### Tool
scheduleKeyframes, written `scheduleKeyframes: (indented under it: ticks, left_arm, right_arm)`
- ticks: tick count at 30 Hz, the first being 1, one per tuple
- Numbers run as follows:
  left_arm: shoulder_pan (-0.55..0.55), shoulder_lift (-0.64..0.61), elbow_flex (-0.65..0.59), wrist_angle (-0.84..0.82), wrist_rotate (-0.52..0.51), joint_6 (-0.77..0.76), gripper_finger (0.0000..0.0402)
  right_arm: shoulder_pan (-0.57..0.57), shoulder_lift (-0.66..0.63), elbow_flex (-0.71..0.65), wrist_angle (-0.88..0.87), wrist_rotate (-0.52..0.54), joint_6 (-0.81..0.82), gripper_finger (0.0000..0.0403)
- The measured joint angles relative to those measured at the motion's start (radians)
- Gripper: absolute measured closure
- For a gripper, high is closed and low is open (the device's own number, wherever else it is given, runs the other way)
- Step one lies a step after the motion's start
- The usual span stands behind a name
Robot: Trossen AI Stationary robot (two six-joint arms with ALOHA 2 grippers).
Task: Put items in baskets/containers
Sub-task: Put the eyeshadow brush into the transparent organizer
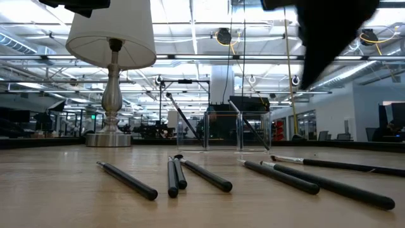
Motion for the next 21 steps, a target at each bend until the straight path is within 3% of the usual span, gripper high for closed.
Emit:
scheduleKeyframes:
  ticks: [4,8,15,21]
  left_arm:
    - [0.0,0.0,0.0,-0.001,0.0,-0.015,0.0376]
    - [0.0,0.0,0.0,0.009,0.0,-0.017,0.0376]
    - [0.0,0.0,0.0,0.016,0.0,-0.004,0.0376]
    - [0.0,0.0,0.0,0.016,0.0,0.001,0.0376]
  right_arm:
    - [-0.027,-0.001,-0.041,-0.014,-0.14,0.052,0.0391]
    - [-0.062,0.0,-0.115,0.125,-0.254,0.111,0.0341]
    - [-0.12,0.0,-0.223,0.207,-0.278,0.13,0.0215]
    - [-0.159,-0.003,-0.296,0.286,-0.274,0.125,0.0163]
